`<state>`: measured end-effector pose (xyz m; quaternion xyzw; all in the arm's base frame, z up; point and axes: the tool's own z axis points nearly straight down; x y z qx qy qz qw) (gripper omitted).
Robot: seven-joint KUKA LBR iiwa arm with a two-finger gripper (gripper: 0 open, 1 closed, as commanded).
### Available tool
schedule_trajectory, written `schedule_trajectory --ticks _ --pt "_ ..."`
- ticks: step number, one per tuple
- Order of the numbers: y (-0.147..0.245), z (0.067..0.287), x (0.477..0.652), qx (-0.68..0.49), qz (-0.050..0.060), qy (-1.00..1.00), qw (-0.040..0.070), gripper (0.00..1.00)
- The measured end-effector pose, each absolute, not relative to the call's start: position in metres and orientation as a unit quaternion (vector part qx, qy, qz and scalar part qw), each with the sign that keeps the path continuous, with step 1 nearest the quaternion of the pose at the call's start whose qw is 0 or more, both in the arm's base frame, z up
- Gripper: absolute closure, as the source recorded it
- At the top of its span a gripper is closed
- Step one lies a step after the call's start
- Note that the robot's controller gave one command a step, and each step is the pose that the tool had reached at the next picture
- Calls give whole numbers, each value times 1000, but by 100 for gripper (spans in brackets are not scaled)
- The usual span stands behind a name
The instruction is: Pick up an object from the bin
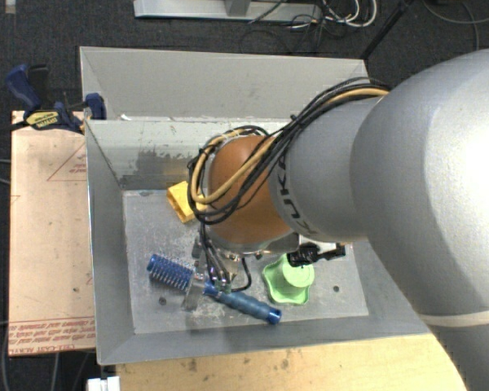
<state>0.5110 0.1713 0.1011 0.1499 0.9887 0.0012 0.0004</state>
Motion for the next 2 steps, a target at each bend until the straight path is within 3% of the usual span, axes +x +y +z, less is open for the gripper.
schedule_trajectory --ticks 1,2 --pt "148 99 511 159 0 987 -1 0" --pt "164 68 506 189 0 982 -2 0"
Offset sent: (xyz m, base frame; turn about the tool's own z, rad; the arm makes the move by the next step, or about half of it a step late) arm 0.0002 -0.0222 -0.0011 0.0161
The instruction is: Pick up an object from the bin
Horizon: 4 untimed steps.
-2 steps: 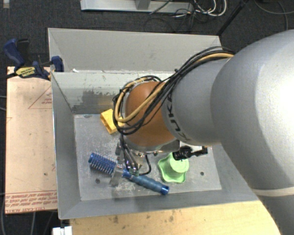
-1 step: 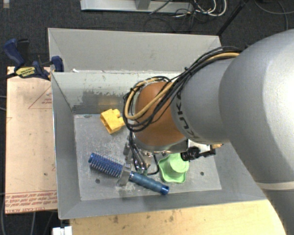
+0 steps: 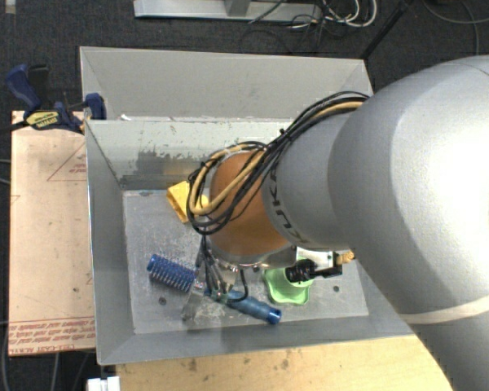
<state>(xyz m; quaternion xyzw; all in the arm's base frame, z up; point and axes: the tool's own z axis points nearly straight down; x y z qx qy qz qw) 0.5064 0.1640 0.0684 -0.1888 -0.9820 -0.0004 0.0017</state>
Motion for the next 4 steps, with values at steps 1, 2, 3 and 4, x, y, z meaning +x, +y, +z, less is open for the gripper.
schedule_trajectory --ticks 1,2,3,4 --pt "164 68 507 -189 -1 -982 2 0" --pt "165 68 506 -189 -1 -982 2 100" --pt "165 93 506 -188 -1 -982 0 100" --pt "166 107 506 -188 -1 -982 0 100"
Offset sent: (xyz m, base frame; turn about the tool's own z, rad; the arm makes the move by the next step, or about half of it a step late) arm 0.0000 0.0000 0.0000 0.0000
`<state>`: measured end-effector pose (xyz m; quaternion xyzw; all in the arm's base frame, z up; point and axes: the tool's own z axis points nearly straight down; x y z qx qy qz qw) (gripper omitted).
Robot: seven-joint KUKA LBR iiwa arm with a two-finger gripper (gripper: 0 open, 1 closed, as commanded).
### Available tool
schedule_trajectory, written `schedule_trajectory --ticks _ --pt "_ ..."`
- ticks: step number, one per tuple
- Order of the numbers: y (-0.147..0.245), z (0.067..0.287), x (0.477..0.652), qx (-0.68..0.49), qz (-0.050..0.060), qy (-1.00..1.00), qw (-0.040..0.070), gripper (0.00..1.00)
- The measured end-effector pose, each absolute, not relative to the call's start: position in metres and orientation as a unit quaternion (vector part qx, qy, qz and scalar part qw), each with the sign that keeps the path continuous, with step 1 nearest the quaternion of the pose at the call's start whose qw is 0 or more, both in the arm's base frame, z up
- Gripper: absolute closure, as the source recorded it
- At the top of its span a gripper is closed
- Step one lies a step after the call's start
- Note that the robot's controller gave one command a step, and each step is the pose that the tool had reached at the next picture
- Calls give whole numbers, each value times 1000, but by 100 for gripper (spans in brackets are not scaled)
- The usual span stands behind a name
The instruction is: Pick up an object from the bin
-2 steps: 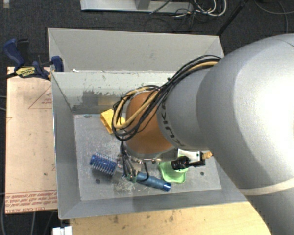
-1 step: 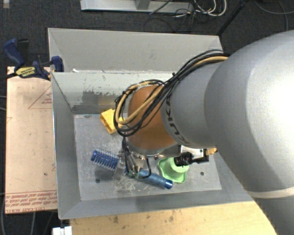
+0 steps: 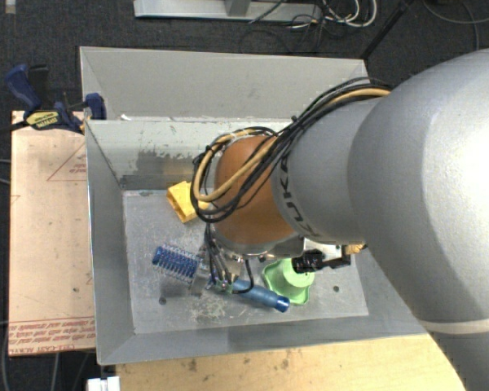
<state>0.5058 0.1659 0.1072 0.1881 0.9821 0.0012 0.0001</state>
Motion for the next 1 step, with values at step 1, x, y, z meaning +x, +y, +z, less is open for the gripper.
schedule_trajectory --ticks 1 --pt "167 176 507 187 2 982 3 100"
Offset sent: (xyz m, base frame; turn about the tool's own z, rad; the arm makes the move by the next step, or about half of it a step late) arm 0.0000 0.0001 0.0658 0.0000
